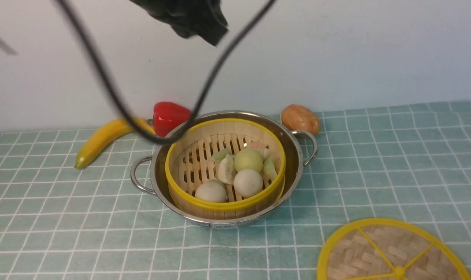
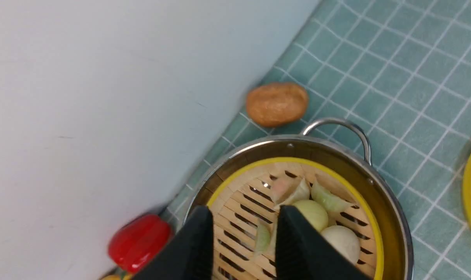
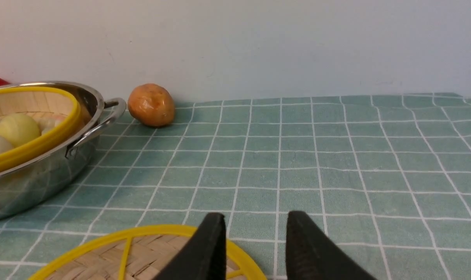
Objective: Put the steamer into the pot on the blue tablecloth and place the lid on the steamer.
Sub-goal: 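Move the gripper down to the bamboo steamer lid and grasp its center knob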
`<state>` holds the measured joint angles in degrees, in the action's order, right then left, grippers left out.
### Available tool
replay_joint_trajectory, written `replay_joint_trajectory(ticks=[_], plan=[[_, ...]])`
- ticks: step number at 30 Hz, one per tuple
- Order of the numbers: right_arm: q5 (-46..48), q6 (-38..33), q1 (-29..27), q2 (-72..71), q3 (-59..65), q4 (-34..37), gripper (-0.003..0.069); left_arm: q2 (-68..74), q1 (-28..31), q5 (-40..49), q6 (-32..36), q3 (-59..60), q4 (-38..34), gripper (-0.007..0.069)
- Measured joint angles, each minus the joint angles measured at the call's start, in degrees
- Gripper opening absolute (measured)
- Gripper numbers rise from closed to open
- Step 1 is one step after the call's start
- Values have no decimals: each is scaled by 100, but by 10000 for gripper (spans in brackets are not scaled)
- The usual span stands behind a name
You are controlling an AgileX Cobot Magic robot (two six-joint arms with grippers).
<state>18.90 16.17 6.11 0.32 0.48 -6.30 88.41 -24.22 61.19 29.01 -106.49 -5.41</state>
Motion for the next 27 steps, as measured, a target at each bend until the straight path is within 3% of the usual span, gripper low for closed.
replay_joint_trajectory(ticks=[8,15,19,27], plan=[[0,0,0,0,0,0,240,-2761,1033,-128,-380,1924,0,222],[0,0,0,0,0,0,240,-5034,2480,-285,-957,4122,13,241],[0,0,0,0,0,0,240,-5942,2844,-280,-1355,5321,-69,242],[0,0,0,0,0,0,240,-6483,2910,-831,-1636,6835,-278,243]])
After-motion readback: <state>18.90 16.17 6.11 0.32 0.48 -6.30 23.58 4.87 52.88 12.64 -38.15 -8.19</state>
